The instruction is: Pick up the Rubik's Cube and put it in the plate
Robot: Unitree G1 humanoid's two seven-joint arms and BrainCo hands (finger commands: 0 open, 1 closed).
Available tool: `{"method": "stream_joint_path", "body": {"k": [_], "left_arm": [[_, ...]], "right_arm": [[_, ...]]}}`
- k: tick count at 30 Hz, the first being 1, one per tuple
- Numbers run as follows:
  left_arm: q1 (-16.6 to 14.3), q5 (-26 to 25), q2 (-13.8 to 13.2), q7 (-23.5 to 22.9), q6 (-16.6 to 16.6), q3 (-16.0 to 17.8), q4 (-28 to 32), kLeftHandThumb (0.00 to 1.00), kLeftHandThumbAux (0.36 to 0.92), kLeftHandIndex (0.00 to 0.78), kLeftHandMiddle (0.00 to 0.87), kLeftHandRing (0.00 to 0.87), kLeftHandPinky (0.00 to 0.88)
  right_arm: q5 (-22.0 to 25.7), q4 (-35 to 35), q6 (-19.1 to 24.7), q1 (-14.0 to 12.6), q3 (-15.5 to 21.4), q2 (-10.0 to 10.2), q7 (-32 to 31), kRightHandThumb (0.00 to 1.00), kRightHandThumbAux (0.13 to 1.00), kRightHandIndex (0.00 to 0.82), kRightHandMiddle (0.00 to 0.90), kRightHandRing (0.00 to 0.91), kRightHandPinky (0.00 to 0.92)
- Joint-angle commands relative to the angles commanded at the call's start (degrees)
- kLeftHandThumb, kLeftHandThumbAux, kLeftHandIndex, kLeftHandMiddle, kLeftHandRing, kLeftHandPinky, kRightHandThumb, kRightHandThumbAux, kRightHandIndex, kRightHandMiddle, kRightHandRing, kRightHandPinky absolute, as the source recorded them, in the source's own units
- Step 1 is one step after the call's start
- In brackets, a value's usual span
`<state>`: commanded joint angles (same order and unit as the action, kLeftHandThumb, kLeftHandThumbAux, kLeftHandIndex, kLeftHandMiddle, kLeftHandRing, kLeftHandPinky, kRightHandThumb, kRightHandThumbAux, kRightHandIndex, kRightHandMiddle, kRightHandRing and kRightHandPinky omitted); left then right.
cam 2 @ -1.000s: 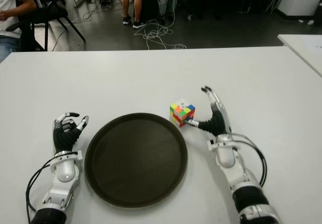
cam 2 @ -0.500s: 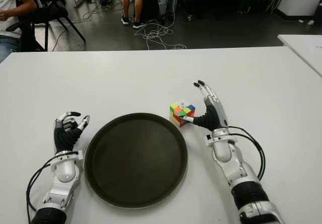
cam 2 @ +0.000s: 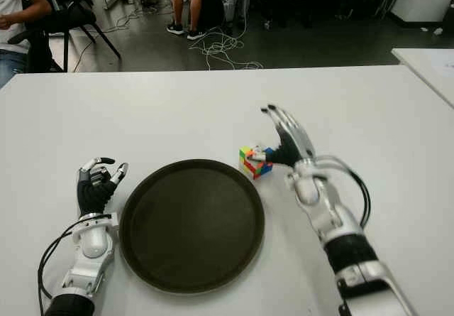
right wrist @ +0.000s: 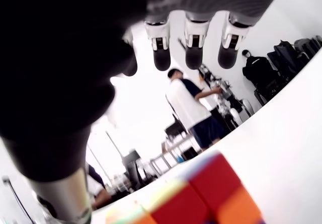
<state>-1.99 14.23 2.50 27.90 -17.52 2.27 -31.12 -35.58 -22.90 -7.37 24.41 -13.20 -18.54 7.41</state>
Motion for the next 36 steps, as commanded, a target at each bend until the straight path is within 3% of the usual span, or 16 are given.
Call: {"method": "stream_joint_path", "body": {"k": [5, 12, 23, 36], "left_arm": [[-0.4, -0.3, 0.1, 0.3, -0.5, 0.2, -1.2, 0.717, 0.698, 0.445, 0.817, 0.833, 0.838], [-0.5, -0.5, 0.5, 0.6, -0.7, 0.3, -1.3, 0.719, 0.698, 0.445, 0.823, 0.838, 0.844], [0.0, -0.2, 0.4, 0.8, -0.8, -0.1, -0.4, 0.716, 0.699, 0.445, 0.811, 0.83, 0.833], [0.4, -0.9, 0.3, 0.1, -4.2, -0.2, -0.9, 0.717, 0.698, 0.445, 0.816, 0.833, 0.839]], "right_arm": [[-2.8, 2.7, 2.1, 0.2, -1.8, -1.6, -2.2, 0.0, 0.829, 0.0, 0.0, 0.0, 0.0], [-4.2, 3.2, 3.5, 1.5, -3.5, -1.8, -3.7, 0.0, 0.868, 0.0, 0.0, 0.0, 0.0], [-4.2, -3.3, 3.8, 6.7, -6.3, -1.1, -5.5, 0.0, 0.878, 0.0, 0.0, 0.0, 0.0], [-4.4, -12.1, 5.0, 12.5, -9.7, 0.9, -6.7, 0.0, 0.791, 0.0, 0.0, 0.0, 0.0]]}}
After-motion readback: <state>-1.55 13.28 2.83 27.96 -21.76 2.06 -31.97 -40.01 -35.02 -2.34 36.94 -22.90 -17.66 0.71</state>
